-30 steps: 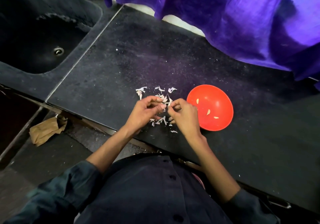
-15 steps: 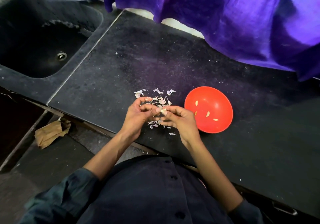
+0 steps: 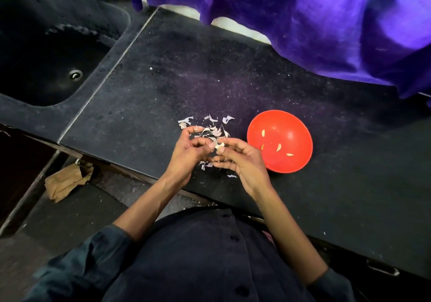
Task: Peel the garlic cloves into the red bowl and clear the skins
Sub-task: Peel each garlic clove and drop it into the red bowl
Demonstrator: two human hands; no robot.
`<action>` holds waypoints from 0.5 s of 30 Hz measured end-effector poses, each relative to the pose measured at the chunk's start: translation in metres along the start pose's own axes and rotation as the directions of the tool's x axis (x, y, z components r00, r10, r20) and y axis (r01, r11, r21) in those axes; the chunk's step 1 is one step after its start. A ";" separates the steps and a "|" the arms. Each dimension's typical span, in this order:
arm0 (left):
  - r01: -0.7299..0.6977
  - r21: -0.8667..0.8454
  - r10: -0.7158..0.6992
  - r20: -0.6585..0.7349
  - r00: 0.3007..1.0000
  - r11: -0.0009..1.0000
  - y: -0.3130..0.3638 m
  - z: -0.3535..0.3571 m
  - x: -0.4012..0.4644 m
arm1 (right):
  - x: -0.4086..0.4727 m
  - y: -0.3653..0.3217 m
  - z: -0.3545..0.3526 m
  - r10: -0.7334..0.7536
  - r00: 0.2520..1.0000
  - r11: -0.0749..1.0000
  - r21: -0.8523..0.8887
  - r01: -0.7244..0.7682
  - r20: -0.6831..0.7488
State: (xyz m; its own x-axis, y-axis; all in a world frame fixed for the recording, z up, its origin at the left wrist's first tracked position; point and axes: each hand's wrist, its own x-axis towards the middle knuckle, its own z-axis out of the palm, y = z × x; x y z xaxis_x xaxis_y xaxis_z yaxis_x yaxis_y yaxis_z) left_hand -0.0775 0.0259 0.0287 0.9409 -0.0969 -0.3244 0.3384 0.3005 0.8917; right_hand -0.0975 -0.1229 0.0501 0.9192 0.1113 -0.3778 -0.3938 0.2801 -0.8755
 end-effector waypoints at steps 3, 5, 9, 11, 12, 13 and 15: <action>0.006 -0.023 -0.007 -0.019 1.000 1.000 0.000 0.000 0.001 | 0.001 0.000 0.001 -0.028 1.000 0.998 -0.049 0.029 0.010; 0.011 -0.044 -0.012 -0.017 1.000 0.999 0.001 0.002 0.001 | 0.002 0.000 0.003 -0.047 0.999 0.997 -0.062 0.047 -0.001; 0.014 -0.058 -0.017 -0.040 0.999 0.998 0.003 0.009 0.002 | -0.001 0.000 0.007 -0.112 0.992 0.992 -0.059 0.108 -0.056; -0.001 -0.019 0.000 -0.081 0.997 1.000 0.004 0.013 0.002 | -0.001 0.001 0.009 -0.140 0.986 0.989 -0.061 0.136 -0.086; -0.015 0.013 0.017 -0.098 0.995 1.000 0.004 0.015 0.002 | -0.002 0.001 0.009 -0.149 0.984 0.988 -0.062 0.144 -0.098; -0.033 0.047 0.038 -0.110 0.993 0.998 0.003 0.016 0.002 | -0.002 0.001 0.009 -0.154 0.982 0.987 -0.063 0.148 -0.110; -0.073 0.117 0.089 -0.140 0.986 0.990 0.002 0.020 0.002 | -0.002 0.002 0.008 -0.128 0.984 0.992 -0.037 0.124 -0.126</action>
State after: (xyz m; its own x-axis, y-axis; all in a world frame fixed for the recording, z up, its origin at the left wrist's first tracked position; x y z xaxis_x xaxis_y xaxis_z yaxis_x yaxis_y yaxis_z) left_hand -0.0745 0.0072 0.0358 0.9565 0.0642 -0.2847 0.2679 0.1939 0.9437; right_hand -0.0998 -0.1146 0.0515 0.9535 -0.0462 -0.2978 -0.2769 0.2561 -0.9261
